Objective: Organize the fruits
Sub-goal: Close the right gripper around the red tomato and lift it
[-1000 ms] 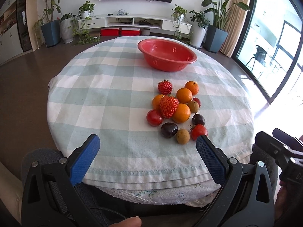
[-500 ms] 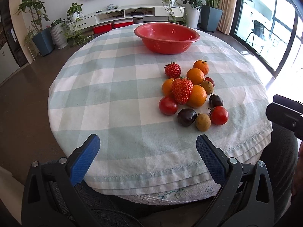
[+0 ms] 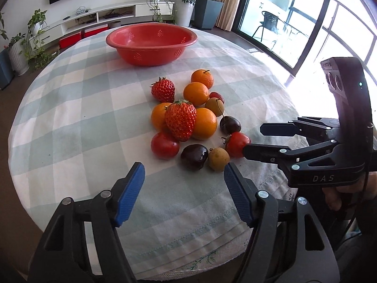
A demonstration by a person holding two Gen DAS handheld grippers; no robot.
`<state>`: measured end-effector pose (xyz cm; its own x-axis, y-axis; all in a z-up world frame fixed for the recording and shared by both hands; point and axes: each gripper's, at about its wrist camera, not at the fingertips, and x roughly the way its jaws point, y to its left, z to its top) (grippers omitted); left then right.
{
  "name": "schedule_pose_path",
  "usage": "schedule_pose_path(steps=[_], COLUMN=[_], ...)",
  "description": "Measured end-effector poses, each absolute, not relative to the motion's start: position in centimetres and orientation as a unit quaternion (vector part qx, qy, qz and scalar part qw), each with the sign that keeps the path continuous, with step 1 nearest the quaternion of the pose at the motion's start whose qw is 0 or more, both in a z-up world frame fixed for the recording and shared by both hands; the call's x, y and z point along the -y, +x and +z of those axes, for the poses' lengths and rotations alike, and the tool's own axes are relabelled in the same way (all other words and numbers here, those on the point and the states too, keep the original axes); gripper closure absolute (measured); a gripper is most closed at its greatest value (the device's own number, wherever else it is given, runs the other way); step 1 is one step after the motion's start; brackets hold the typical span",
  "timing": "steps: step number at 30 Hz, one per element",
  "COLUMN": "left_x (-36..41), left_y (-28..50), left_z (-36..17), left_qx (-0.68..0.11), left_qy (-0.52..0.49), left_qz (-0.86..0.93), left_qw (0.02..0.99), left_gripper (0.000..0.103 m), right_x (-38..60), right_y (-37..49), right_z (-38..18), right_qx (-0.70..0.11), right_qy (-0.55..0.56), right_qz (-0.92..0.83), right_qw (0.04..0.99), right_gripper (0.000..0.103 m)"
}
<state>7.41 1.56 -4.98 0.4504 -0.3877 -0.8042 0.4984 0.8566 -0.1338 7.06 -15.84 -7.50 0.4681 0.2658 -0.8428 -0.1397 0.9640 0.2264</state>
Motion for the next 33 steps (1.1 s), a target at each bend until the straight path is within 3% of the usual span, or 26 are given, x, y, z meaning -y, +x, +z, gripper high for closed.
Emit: schedule_pose_path(steps=[4,13,22,24,33], left_x=[-1.8,-2.7,-2.6,-2.6,-1.9], left_y=[7.8,8.5,7.8,7.7,7.5], left_z=[-5.4,-5.3,-5.1,-5.1,-5.4], left_qx=[-0.459,-0.463,-0.461,-0.462,-0.465], left_qy=[0.05,0.032,0.04,0.04,0.035], left_qz=[-0.278,-0.307,-0.329,-0.33,-0.335], left_qw=[0.842,0.831,0.823,0.822,0.819], left_gripper=[0.043,0.043,0.043,0.043,0.043], right_x=[14.8,14.4,14.2,14.4,15.3], right_y=[7.6,8.2,8.5,8.5,8.9], right_z=[-7.7,-7.9,-7.9,-7.9,-8.2], right_qx=[-0.506,-0.507,-0.509,-0.509,-0.518], right_qy=[0.049,0.047,0.059,0.065,0.08], right_qz=[0.135,0.151,0.178,0.188,0.207], right_qw=[0.85,0.847,0.84,0.838,0.826], right_gripper=[0.041,0.044,0.057,0.064,0.068])
